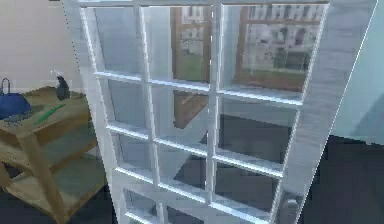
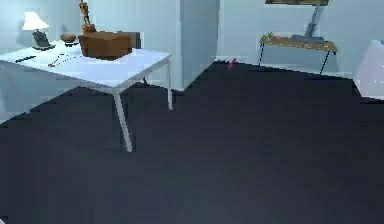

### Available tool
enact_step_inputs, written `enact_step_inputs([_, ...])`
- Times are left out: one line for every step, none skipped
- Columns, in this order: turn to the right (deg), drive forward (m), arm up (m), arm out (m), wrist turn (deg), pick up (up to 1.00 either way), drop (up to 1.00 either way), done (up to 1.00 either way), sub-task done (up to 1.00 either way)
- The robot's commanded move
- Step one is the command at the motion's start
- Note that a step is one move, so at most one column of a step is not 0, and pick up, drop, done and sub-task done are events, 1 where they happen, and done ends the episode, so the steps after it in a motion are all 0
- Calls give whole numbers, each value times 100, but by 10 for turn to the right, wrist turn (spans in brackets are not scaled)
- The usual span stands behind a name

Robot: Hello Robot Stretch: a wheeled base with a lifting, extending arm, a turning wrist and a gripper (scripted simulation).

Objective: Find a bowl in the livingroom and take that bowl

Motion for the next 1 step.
enact_step_inputs([-450,0,0,0,0,0,0,0,0])
